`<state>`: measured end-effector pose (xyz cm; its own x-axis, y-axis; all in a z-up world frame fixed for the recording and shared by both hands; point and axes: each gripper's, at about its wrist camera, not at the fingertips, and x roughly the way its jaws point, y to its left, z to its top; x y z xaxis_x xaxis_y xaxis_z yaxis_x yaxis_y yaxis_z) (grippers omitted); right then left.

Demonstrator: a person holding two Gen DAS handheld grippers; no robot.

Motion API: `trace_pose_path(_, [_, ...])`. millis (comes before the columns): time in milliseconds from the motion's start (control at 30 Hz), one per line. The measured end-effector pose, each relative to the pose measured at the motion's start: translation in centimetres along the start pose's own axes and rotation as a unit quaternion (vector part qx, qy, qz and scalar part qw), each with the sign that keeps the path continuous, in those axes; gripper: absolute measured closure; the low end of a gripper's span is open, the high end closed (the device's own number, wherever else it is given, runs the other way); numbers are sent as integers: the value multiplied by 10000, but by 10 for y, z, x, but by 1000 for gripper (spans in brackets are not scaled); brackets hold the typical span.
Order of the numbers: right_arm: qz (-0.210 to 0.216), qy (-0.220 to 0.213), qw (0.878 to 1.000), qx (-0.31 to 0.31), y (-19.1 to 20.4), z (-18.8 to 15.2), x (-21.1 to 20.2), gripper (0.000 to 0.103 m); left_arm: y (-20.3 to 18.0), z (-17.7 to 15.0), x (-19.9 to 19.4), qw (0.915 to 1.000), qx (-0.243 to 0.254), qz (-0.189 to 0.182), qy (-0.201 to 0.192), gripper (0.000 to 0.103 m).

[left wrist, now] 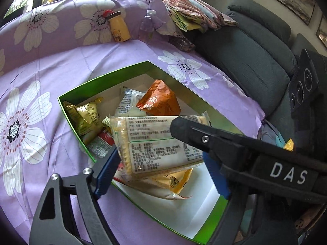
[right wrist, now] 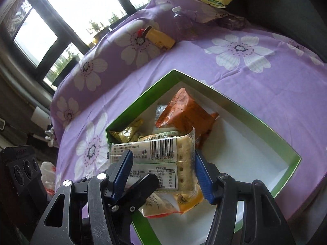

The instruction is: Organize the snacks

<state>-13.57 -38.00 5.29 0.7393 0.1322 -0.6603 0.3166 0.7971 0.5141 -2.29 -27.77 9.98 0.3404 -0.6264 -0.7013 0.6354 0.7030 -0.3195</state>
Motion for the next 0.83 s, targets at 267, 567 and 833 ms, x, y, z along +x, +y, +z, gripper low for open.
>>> trace_pose_path(267, [-65, -295, 9995, -63, 5, 0, -16, 26, -8, 0, -21, 9985, 204, 389, -330, 1])
trace_pose_path(567, [-505, -575, 9965, -332, 22, -4, -30, 18, -4, -3, -43, 9973, 151, 581, -427, 1])
trace_pose_path(833, [-1074, -803, 9894, -556, 33, -9, -40, 16, -3, -8, -57, 9957, 123, 738, -547, 1])
